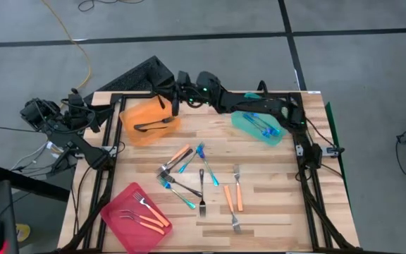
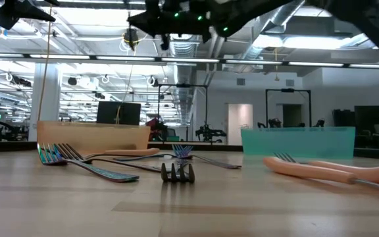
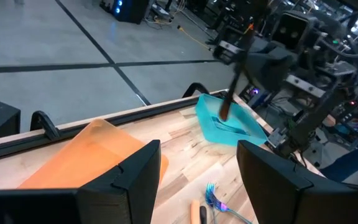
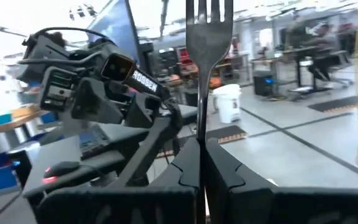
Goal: Sort silverware by color (type)
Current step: Put the black fork into the orange bin, then adjust the orange bin
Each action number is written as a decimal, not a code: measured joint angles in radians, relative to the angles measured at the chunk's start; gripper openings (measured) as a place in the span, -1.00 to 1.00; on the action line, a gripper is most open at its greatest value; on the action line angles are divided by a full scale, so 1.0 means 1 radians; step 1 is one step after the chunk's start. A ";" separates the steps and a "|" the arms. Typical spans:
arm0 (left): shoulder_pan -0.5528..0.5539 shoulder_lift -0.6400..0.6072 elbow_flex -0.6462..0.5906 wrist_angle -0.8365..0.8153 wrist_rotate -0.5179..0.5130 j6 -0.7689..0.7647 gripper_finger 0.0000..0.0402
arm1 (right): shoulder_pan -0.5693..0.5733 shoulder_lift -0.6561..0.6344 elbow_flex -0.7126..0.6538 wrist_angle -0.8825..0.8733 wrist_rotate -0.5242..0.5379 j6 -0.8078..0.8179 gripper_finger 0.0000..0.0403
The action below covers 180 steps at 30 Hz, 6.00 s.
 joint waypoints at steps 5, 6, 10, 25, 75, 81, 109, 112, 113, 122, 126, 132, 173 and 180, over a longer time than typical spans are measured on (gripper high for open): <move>0.000 0.000 0.000 0.000 0.001 0.000 -0.02 | -0.006 0.146 0.175 0.000 -0.118 0.031 -0.88; 0.000 0.000 0.000 0.000 0.001 0.000 -0.02 | -0.006 0.177 0.208 -0.002 -0.144 0.045 -0.88; 0.000 0.000 0.000 0.000 0.006 -0.001 -0.02 | -0.006 0.310 0.343 -0.006 -0.247 0.128 -0.88; 0.002 0.000 0.000 0.000 0.000 -0.002 -0.02 | -0.022 0.457 0.454 -0.096 -0.419 0.137 -0.88; 0.002 0.000 0.000 0.000 -0.053 -0.008 -0.02 | -0.010 0.456 0.455 -0.692 0.047 -0.570 -0.88; 0.002 0.000 0.000 0.000 -0.054 -0.008 -0.02 | 0.012 0.456 0.455 -0.718 0.109 -0.682 -0.88; 0.002 0.000 0.000 0.000 -0.054 -0.004 -0.02 | 0.073 0.524 0.453 -0.757 0.187 -0.835 -0.79; 0.002 0.000 0.000 0.000 -0.055 -0.004 -0.02 | 0.072 0.524 0.454 -0.746 0.188 -0.835 -0.78; 0.002 0.000 0.000 0.000 -0.055 -0.004 -0.02 | 0.072 0.524 0.454 -0.751 0.192 -0.833 -0.78; 0.002 0.000 0.000 0.000 -0.055 -0.003 -0.02 | 0.081 0.522 0.455 -0.759 0.201 -0.823 -0.74; 0.002 0.000 0.000 0.000 -0.055 -0.003 -0.02 | 0.081 0.521 0.455 -0.758 0.201 -0.821 -0.63; 0.002 0.000 0.000 0.000 -0.055 -0.003 -0.02 | 0.077 0.514 0.467 -0.777 0.202 -0.800 -0.39; 0.002 0.000 0.000 0.000 -0.089 0.030 -0.02 | -0.078 0.161 0.139 -1.092 0.442 -0.361 -0.93; 0.002 0.000 0.000 0.000 -0.089 0.029 -0.02 | -0.068 0.161 0.111 -0.980 0.438 -0.343 -0.93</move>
